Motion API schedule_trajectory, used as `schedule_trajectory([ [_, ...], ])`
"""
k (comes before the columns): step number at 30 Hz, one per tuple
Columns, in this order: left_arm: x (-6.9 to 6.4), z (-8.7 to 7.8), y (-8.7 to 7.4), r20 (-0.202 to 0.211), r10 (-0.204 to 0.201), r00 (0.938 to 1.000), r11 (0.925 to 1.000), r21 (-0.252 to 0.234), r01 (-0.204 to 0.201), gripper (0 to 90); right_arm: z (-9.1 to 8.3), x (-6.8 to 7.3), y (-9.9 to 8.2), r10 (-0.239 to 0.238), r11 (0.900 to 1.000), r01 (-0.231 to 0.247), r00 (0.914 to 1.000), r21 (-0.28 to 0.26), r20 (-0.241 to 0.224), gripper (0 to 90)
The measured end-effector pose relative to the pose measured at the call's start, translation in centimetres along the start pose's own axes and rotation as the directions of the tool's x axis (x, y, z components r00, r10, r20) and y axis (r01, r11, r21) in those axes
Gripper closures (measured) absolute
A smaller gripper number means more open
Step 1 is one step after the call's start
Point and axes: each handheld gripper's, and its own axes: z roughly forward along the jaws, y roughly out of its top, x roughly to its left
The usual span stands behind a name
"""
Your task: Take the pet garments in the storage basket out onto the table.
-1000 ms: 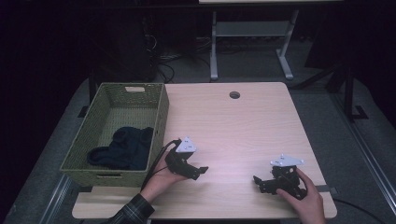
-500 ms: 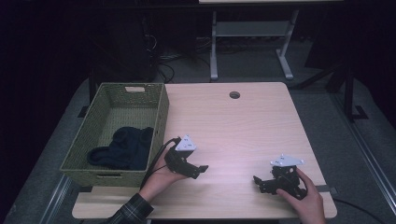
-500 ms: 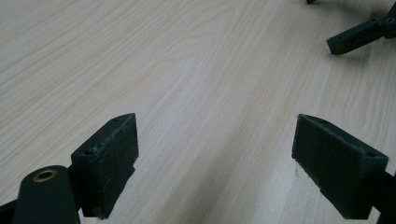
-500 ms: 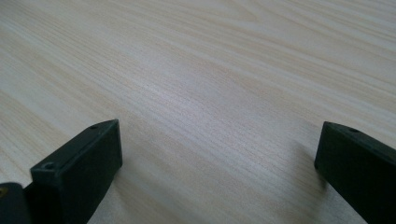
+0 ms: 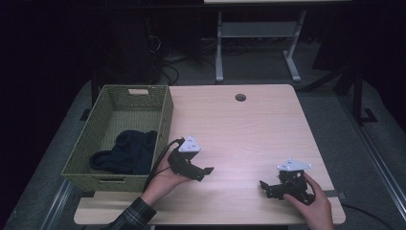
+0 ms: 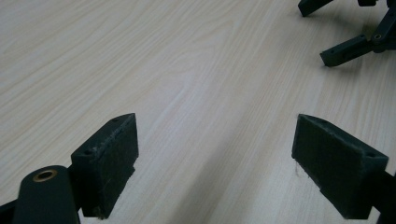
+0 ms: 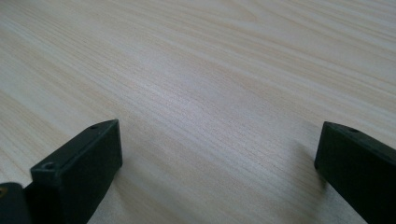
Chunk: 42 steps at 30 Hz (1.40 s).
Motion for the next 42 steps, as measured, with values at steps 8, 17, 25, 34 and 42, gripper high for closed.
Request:
schedule_trajectory([
  [8,0.0,-0.6,0.5,-0.002,-0.006,1.0,0.9999,-0.012,0.006,14.2,0.0,0.0,0.0,0.0,1.0,0.0,1.0,0.0,0.0,0.5],
  [17,0.0,-1.2,1.1,0.003,-0.012,0.9999,0.9995,-0.028,0.012,14.1,0.0,0.0,0.0,0.001,1.0,-0.001,1.0,0.0,0.0,0.5],
  [25,0.1,-1.9,1.6,0.006,-0.018,0.9998,0.9984,-0.053,0.018,14.3,0.0,0.0,0.0,0.001,1.0,-0.001,1.0,0.0,0.0,0.5],
  [34,0.2,-2.6,2.2,0.0,-0.017,0.9999,0.9971,-0.074,0.017,14.3,0.0,0.0,0.0,0.0,1.0,0.0,1.0,-0.001,0.0,0.5],
  [42,0.8,-3.5,2.7,-0.009,-0.016,0.9998,0.9958,-0.091,0.015,14.5,0.0,0.0,0.0,0.0,1.0,0.0,1.0,-0.001,0.0,0.5],
])
